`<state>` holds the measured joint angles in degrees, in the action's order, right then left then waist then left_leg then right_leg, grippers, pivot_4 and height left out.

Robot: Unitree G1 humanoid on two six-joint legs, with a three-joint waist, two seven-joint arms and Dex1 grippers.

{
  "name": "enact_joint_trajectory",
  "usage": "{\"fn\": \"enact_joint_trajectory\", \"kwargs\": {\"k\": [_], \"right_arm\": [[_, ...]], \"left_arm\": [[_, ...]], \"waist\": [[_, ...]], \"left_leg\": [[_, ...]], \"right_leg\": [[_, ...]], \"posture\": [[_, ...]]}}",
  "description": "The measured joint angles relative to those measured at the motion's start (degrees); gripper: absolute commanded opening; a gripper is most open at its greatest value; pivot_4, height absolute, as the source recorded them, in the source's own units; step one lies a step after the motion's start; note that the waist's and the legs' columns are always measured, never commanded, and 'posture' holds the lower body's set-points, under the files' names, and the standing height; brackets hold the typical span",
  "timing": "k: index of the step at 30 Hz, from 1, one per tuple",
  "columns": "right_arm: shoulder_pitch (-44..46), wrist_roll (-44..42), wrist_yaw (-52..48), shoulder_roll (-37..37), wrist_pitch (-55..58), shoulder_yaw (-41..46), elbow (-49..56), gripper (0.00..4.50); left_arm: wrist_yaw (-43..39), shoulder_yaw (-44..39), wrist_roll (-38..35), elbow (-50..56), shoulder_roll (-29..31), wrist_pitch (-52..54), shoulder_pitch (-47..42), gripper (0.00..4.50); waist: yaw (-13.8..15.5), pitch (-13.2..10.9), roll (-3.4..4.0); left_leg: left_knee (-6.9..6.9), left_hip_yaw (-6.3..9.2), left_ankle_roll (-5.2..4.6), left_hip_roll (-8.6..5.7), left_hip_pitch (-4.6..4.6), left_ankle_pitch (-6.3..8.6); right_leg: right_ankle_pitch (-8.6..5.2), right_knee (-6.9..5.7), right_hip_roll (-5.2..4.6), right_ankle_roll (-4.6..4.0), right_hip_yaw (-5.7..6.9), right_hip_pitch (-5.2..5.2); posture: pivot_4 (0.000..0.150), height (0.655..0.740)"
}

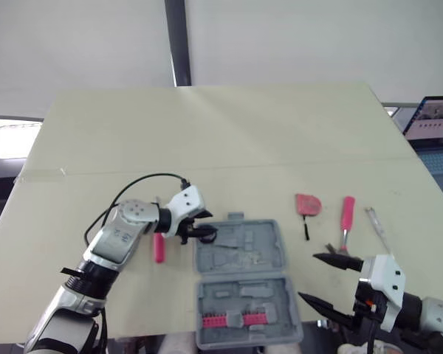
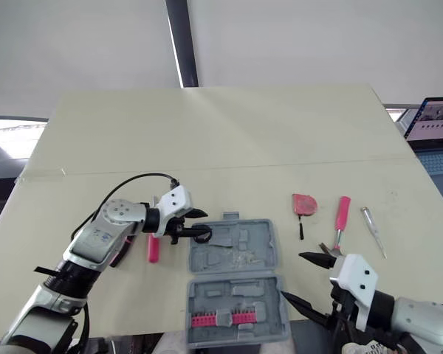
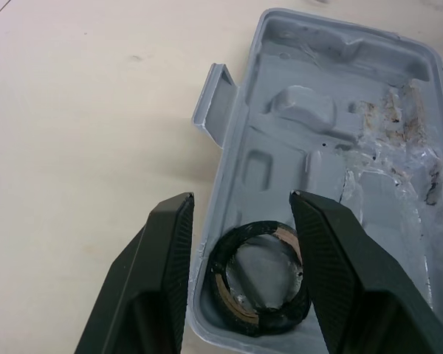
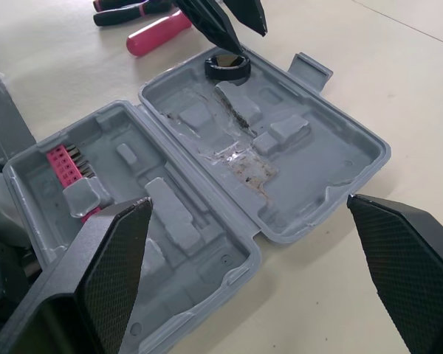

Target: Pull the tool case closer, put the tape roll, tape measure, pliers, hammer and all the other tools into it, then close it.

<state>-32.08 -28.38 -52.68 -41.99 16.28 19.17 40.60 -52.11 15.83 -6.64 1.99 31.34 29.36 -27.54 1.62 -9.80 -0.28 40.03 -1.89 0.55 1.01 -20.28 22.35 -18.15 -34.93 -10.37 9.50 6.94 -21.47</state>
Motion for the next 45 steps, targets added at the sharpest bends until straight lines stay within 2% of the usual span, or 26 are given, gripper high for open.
{"fn": "enact_joint_trajectory", "kwargs": {"k": [26,33,45], "right_arm": [[1.15,0.15,0.12,-0.01,0.18,0.0,0.0,4.5],[1.18,0.21,0.12,-0.01,0.18,0.0,0.0,4.5],[1.46,0.24,0.13,-0.01,0.18,-0.01,0.0,4.5]], "left_arm": [[2.88,1.72,4.2,-0.71,-1.41,-7.43,4.86,2.24],[4.47,-1.0,2.18,-0.53,-4.09,-5.68,5.21,2.24],[4.46,-2.43,2.38,0.27,-1.95,-5.04,7.01,2.24]], "waist": [[0.02,0.0,0.0],[-0.01,0.0,0.0],[-0.03,0.0,0.01]], "left_leg": [[0.0,0.0,0.0,0.0,0.0,0.0],[0.0,0.0,0.0,0.0,0.01,0.0],[-0.02,0.0,0.0,0.0,0.03,0.0]], "right_leg": [[0.0,0.01,0.0,0.0,0.0,0.0],[0.0,0.0,0.0,0.0,0.0,0.01],[0.0,0.01,0.0,0.0,0.0,0.02]], "posture": [[0.15,0.7373],[0.15,0.7373],[0.15,0.7373]]}}
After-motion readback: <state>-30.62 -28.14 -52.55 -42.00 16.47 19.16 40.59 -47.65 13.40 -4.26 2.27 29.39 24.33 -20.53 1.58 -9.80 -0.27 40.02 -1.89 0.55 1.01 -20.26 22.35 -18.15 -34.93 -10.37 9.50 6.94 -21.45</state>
